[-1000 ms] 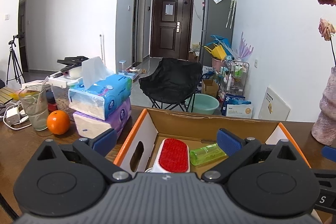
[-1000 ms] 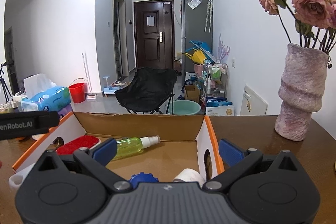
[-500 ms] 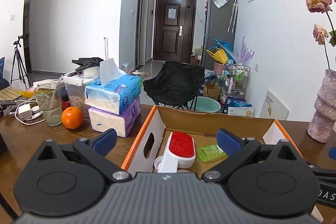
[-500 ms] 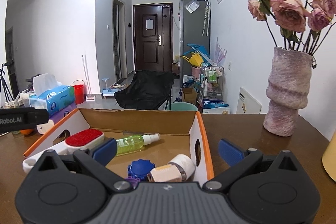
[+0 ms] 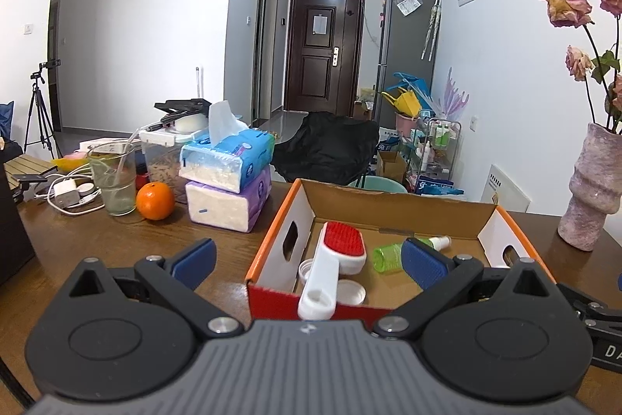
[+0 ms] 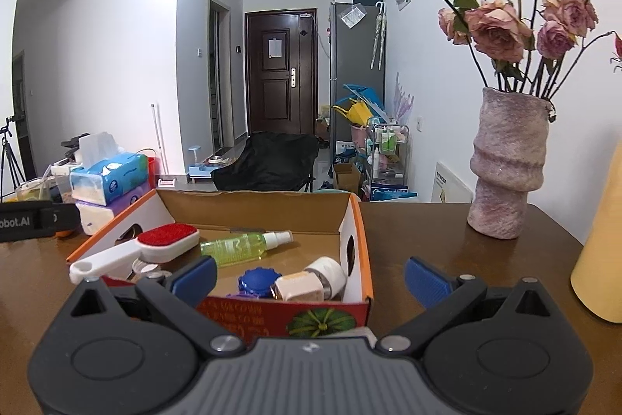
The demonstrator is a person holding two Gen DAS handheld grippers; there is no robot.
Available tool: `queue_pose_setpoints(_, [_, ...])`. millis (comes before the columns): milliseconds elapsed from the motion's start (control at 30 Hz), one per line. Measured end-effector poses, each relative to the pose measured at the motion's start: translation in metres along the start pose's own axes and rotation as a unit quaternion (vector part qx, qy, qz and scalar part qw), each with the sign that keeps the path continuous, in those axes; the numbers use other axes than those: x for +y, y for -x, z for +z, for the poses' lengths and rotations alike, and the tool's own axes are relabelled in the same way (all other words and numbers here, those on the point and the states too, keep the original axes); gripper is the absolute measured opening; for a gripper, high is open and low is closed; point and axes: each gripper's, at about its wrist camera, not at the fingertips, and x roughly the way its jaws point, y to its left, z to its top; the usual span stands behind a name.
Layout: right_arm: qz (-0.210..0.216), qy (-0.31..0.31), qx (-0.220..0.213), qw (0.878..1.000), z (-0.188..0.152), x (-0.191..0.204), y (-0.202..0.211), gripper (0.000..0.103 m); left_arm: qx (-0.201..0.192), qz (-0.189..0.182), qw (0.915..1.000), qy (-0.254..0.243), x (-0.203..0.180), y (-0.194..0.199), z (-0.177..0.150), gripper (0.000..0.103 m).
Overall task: Organize rigid objects
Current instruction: 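Withdraw both grippers from the box back over the table, then move the left gripper to the white nasal spray bottle while the right gripper approaches the white container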
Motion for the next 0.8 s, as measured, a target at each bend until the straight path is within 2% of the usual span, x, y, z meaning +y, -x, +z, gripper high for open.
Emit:
queue_pose_setpoints(367, [-0.012,0.012,-0.004,1.0,-0.027,-0.001,0.042,0.103,-0.005,0.001,1.0,-0.006,0.006,0.031,-0.018,0.103])
queue_pose_setpoints(800, [-0.024,0.011,0.012,1.0,-0.064,-0.005,0.073,0.103,0.016,-0.002,0.9996,-0.023,0.012,0.053,-0.06,0.103])
